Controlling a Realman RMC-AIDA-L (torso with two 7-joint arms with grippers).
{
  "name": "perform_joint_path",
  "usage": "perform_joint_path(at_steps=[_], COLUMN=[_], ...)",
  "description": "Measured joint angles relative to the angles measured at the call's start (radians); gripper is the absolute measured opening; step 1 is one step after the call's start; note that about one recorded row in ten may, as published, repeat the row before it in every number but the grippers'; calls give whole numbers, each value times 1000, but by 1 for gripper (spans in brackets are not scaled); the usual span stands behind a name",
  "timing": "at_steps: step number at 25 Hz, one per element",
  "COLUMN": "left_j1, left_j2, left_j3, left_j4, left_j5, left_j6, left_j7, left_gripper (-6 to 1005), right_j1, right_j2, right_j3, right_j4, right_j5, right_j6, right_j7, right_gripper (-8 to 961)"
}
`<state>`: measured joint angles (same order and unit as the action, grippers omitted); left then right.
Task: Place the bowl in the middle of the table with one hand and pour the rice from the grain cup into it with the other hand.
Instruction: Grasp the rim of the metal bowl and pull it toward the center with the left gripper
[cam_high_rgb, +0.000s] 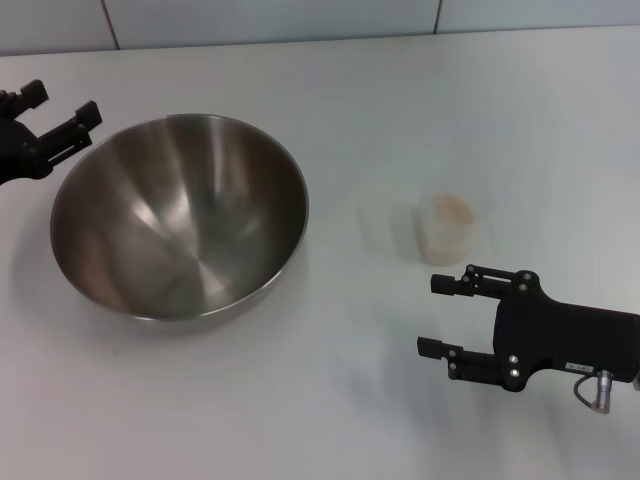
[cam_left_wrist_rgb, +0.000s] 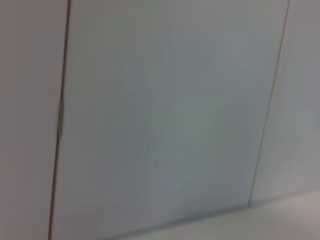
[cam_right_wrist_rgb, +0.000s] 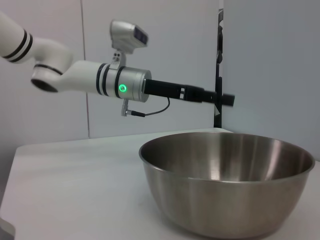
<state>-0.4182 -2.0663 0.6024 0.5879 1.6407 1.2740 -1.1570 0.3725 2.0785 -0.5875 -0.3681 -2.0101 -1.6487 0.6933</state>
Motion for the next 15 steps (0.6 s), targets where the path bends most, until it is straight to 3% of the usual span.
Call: perform_joint_path(at_steps=[2,5,7,15], left_j1=[24,38,42,20], left_j2=[3,3,1,0], left_j3=[123,180,211,263], left_j4=[112,199,290,395], left_j5=[46,126,245,463], left_j6=[-71,-97,-102,-96], left_j7=[-150,-261,-392,-590], left_gripper=[759,757,756,750], right_j1=[0,0,0,5], right_j2=[0,0,0,0], right_j3=[0,0,0,0], right_j4=[0,0,0,6], right_j5=[1,3,5,6], right_j6=[0,0,0,2], right_j7=[0,0,0,0], right_gripper=[684,685,685,685])
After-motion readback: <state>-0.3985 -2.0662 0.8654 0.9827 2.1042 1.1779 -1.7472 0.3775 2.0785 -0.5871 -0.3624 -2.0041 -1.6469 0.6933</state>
